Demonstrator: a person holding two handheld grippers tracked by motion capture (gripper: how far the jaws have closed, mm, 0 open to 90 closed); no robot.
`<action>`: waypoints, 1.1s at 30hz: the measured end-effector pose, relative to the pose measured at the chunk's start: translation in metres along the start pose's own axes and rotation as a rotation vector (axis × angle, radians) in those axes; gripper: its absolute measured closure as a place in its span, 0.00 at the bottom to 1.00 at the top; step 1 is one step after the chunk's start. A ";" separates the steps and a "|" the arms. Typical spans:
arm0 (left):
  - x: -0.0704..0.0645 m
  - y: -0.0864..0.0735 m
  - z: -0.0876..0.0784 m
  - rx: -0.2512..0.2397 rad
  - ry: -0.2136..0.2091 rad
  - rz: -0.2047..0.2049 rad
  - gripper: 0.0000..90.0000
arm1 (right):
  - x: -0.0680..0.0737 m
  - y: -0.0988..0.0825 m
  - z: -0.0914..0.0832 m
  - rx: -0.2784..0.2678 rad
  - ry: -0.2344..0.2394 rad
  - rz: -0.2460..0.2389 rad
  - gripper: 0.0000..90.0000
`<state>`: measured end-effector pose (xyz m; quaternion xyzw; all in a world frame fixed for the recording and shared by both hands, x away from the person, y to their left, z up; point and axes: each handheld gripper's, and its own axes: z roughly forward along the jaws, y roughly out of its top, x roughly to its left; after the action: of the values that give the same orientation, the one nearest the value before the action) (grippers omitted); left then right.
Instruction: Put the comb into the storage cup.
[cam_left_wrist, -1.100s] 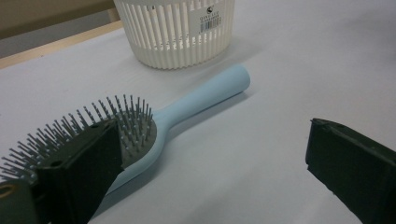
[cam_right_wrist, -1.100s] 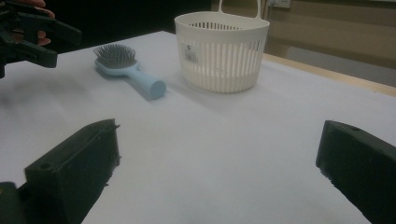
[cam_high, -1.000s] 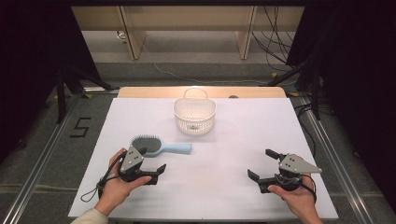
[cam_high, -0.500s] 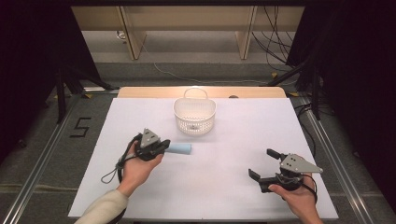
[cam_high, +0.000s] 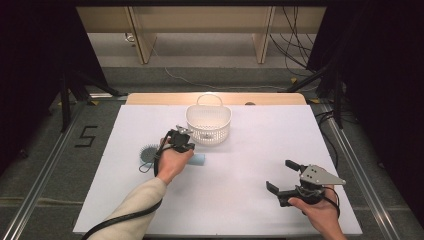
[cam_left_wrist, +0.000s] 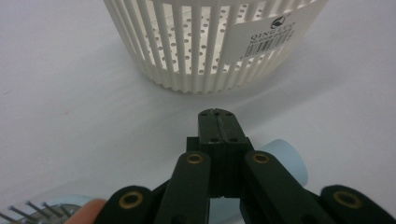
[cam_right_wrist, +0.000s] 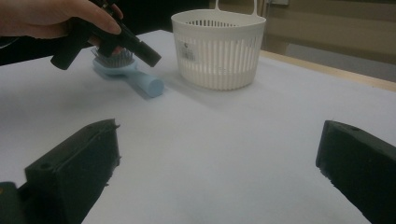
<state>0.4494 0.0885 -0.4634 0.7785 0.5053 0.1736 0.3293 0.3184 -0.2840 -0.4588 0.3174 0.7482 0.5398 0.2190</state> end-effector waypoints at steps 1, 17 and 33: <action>-0.001 0.000 0.002 0.004 0.004 -0.004 1.00 | 0.000 0.000 0.000 -0.001 0.002 0.000 0.00; -0.010 0.001 0.019 0.074 -0.002 -0.023 1.00 | 0.000 0.000 0.000 0.005 0.008 0.000 0.00; -0.009 -0.002 0.020 0.145 -0.018 -0.023 1.00 | 0.000 -0.001 0.001 0.012 0.017 0.001 0.01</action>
<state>0.4561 0.0738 -0.4787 0.7960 0.5225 0.1258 0.2784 0.3187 -0.2830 -0.4601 0.3145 0.7531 0.5382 0.2104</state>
